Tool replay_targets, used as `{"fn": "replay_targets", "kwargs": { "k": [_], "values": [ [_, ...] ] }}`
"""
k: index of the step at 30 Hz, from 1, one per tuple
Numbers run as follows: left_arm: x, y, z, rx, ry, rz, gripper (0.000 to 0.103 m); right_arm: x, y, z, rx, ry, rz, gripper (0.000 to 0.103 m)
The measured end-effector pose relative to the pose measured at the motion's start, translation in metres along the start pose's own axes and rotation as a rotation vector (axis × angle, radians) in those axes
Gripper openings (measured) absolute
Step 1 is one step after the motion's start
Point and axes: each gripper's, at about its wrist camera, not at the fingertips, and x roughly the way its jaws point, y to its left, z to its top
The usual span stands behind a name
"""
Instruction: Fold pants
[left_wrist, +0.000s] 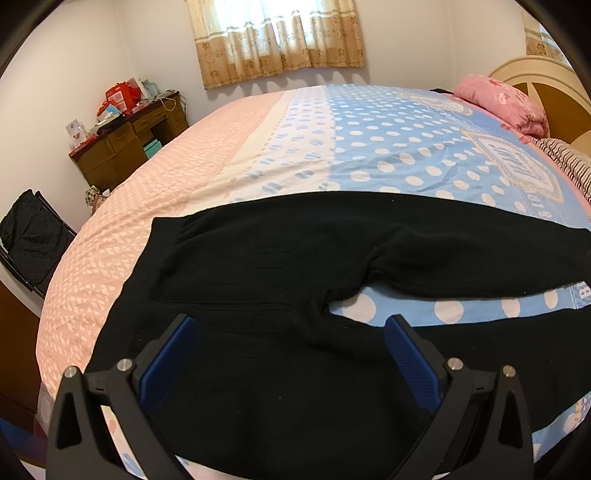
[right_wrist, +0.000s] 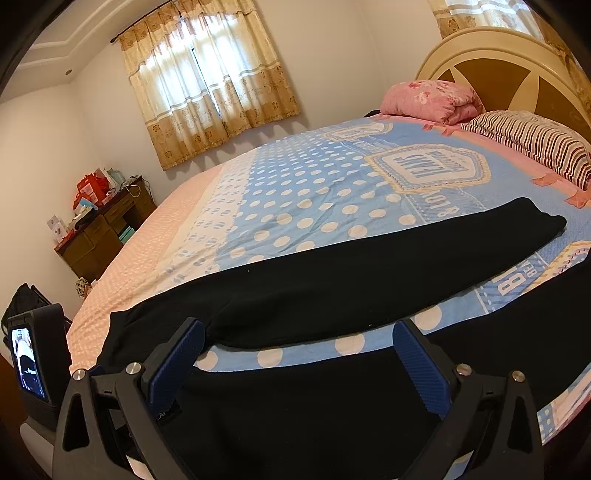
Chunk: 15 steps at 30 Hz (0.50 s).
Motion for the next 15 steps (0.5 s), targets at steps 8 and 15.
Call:
{"fn": "replay_targets", "kwargs": {
  "k": [8, 15],
  "values": [
    [0.0000, 0.0005, -0.0005, -0.005, 0.003, -0.004, 0.103, 0.0004, 0.0000, -0.0002, -0.001, 0.000, 0.003, 0.102],
    [-0.0001, 0.0004, -0.0005, -0.007, 0.005, -0.008, 0.103, -0.0004, 0.0028, -0.0008, -0.007, 0.001, 0.010, 0.102]
  ]
}}
